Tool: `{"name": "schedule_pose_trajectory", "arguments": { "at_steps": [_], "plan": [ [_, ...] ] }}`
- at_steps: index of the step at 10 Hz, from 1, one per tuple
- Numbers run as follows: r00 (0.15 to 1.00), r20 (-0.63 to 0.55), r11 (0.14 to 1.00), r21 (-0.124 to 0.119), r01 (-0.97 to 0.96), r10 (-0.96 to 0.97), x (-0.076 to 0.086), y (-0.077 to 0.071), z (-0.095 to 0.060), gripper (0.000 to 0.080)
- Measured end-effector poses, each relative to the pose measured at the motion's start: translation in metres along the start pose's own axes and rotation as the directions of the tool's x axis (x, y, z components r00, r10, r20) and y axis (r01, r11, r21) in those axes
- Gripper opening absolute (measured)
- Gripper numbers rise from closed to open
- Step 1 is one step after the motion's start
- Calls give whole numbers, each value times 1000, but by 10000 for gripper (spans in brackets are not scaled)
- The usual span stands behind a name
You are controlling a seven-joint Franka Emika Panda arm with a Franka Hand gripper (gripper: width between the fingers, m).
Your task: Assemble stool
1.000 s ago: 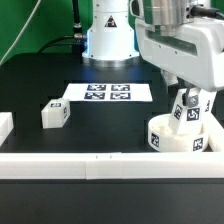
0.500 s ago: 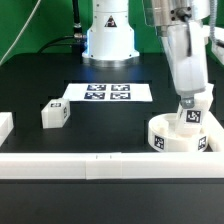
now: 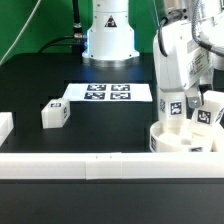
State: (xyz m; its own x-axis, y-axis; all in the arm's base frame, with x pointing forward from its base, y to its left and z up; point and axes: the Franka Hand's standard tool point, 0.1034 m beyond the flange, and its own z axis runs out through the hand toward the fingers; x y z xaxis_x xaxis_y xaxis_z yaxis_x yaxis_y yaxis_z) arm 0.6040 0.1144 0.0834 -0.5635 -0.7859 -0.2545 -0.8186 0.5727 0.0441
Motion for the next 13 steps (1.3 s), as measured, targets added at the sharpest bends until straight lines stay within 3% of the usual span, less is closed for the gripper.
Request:
{"name": "schedule_pose_trajectory", "arguments": {
  "at_steps": [3, 4, 5, 6, 8, 12, 13],
  "plan": [
    [999, 19, 1000, -7, -26, 26, -3, 3, 1, 343],
    [1000, 19, 1000, -10, 11, -11, -3, 3, 1, 531],
    [999, 24, 999, -23, 26, -25, -6, 4, -5, 613],
    [996, 32, 996, -29, 80, -79, -9, 4, -13, 638],
    [987, 54, 988, -17, 151, -150, -18, 2, -31, 648],
    [912, 52, 913, -7, 408, -407, -16, 3, -27, 649],
    [835, 33, 835, -28, 550, -549, -16, 7, -23, 649]
  ]
}}
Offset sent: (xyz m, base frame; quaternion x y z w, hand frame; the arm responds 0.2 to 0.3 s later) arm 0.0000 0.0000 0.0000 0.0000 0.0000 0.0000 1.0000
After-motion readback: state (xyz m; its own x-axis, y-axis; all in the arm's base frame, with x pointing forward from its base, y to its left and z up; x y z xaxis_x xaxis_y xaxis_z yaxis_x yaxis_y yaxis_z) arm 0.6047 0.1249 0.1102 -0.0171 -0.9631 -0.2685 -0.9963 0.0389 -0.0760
